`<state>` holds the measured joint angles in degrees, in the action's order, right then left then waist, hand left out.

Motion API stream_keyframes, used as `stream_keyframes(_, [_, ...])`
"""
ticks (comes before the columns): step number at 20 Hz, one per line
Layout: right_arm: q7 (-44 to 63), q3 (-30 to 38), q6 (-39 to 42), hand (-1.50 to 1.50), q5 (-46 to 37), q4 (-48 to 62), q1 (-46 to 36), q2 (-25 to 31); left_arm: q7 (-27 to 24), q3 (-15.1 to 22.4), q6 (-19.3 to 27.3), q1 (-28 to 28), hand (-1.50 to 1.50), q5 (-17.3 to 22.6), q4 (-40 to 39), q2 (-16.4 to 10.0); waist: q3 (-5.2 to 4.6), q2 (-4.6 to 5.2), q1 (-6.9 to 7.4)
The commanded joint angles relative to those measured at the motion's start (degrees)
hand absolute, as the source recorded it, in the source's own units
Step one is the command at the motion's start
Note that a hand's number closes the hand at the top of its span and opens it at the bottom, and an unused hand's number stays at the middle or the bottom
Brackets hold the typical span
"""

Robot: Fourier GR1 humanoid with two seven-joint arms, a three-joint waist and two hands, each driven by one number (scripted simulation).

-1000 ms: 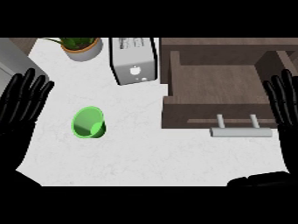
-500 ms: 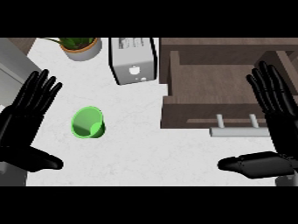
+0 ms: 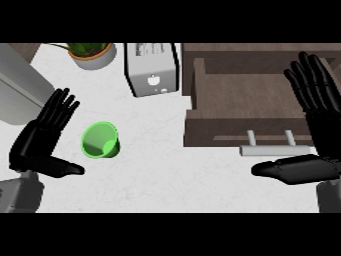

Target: Pick up the cup, place it into the drawer and close the drawer

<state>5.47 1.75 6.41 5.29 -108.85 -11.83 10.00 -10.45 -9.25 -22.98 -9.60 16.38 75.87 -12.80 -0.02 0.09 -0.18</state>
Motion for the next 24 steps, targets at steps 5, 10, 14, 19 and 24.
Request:
stream_keyframes(5, [-0.18, 1.15, -0.83, -1.50, -1.16, 2.54, -3.76, -0.88, -8.63, -1.02, 0.99, -3.34, -1.50, -6.95, -15.13, -1.13, 0.01, -0.04, 0.07])
stream_keyframes(10, [0.81, 2.83, 1.75, -1.50, 0.78, -1.41, 0.55, 0.61, -15.31, -2.40, -1.78, -5.58, -1.50, -8.51, -26.16, -3.17, 0.00, -0.06, -0.11])
stream_keyframes(14, [-3.19, 4.03, 1.81, -1.50, 0.09, 5.90, -4.02, 0.69, -27.36, -1.16, 0.85, -11.82, -1.50, -14.82, -43.52, -1.09, -0.05, 0.21, -0.49])
stream_keyframes(19, [-0.79, 3.77, 1.31, -1.50, 0.08, 3.78, -4.47, 0.35, -38.49, -2.50, 1.02, -16.43, -1.50, -18.06, -56.37, -4.32, -0.07, 0.21, -0.55])
stream_keyframes(24, [-3.70, 5.25, 5.32, -1.50, 2.63, 4.10, -1.08, 2.00, -42.03, -3.48, 2.01, -19.39, -1.50, -18.60, -63.48, -4.18, -0.15, 0.62, -1.44])
